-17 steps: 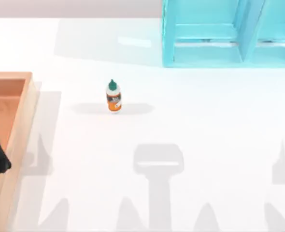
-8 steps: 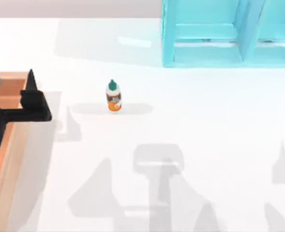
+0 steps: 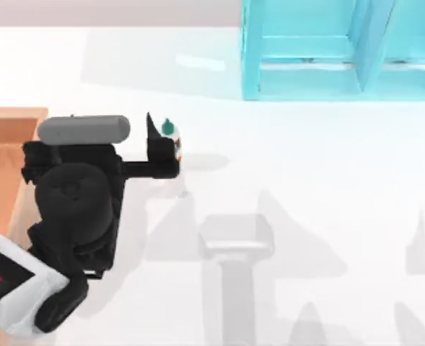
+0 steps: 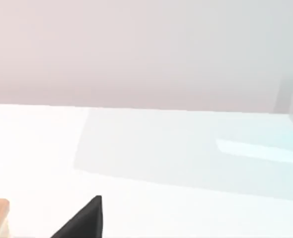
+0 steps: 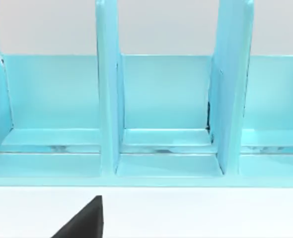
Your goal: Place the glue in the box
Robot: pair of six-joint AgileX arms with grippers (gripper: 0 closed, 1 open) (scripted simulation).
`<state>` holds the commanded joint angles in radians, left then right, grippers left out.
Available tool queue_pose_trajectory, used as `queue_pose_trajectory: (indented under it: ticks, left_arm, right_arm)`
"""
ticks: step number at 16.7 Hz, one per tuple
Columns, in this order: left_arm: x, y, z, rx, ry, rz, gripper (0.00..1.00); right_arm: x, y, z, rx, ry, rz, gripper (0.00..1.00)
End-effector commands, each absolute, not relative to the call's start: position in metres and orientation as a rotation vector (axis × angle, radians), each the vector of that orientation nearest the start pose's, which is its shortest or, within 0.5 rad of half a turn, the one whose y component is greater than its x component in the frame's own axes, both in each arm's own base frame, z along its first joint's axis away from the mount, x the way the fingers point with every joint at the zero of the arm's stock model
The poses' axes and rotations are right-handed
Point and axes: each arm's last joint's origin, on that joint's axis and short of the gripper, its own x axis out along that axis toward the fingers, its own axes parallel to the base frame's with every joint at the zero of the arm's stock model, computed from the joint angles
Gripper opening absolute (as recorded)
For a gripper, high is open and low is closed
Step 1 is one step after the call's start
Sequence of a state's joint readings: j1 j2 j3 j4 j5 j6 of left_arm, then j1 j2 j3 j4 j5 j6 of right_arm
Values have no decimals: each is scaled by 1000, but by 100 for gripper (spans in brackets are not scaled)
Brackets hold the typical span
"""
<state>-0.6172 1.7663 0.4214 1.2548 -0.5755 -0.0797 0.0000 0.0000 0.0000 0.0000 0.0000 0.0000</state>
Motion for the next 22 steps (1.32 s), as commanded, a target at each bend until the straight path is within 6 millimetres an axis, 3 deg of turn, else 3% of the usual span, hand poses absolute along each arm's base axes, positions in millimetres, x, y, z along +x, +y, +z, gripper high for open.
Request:
queue_pose_trajectory:
  ticks: [4, 9, 17, 22]
  left_arm:
    - [239, -185, 71, -32, 94, -20, 100]
    - [226, -205, 24, -20, 99, -21, 100]
    - [224, -206, 16, -16, 103, -19, 100]
    - [263, -212, 11, -18, 100, -21, 100]
  right_arm:
    - [106, -1, 160, 0, 0, 0, 100]
    - [106, -1, 160, 0, 0, 0, 100]
    - [106, -1, 160, 0, 0, 0, 100]
    - [106, -1, 160, 0, 0, 0, 100]
